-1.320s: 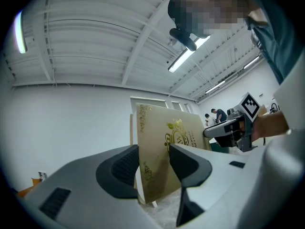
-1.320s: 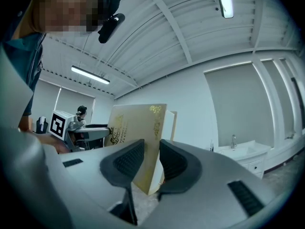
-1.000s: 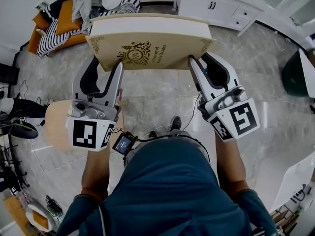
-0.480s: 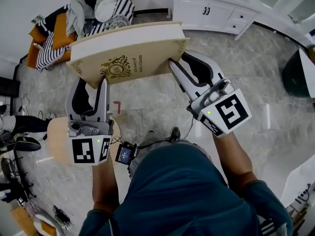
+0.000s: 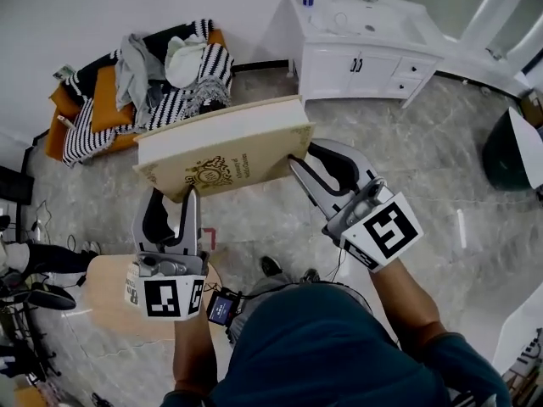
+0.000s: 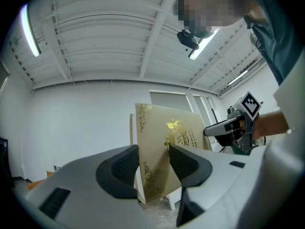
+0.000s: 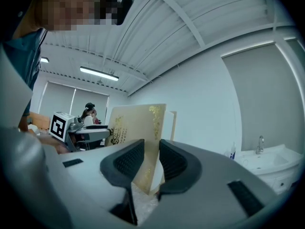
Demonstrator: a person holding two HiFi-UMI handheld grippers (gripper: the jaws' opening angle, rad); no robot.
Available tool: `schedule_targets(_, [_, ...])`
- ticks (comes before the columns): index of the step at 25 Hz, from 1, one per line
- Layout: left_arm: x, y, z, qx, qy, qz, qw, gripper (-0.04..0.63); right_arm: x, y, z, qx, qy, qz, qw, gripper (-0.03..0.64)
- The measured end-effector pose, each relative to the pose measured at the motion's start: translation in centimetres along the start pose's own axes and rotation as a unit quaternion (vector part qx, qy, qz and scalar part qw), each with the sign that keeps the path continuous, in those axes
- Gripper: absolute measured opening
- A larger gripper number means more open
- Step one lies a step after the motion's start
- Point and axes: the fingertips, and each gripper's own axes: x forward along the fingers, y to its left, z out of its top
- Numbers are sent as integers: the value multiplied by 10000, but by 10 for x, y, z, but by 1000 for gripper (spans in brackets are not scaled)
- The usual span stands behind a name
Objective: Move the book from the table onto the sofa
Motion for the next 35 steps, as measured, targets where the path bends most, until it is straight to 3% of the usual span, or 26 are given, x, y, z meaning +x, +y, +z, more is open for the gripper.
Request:
schedule_targets(5, [44,74,-4,-73,-60,-7,10000,186,84,-14,14,-102,37,-30,9999,109])
schedule_targets(14, [95,128,-21,-50,30,76,10000,186,158,-44,8,-74,92,97,9999,109])
schedule_targets(27, [248,150,-48,59,256,763,9967,187,255,-189,-9,-10,-31,781,9969,109])
schedule_targets(35, [320,161,-61,153,444,921,9946,187,301,-255,-21,122,-61,978,9951,109])
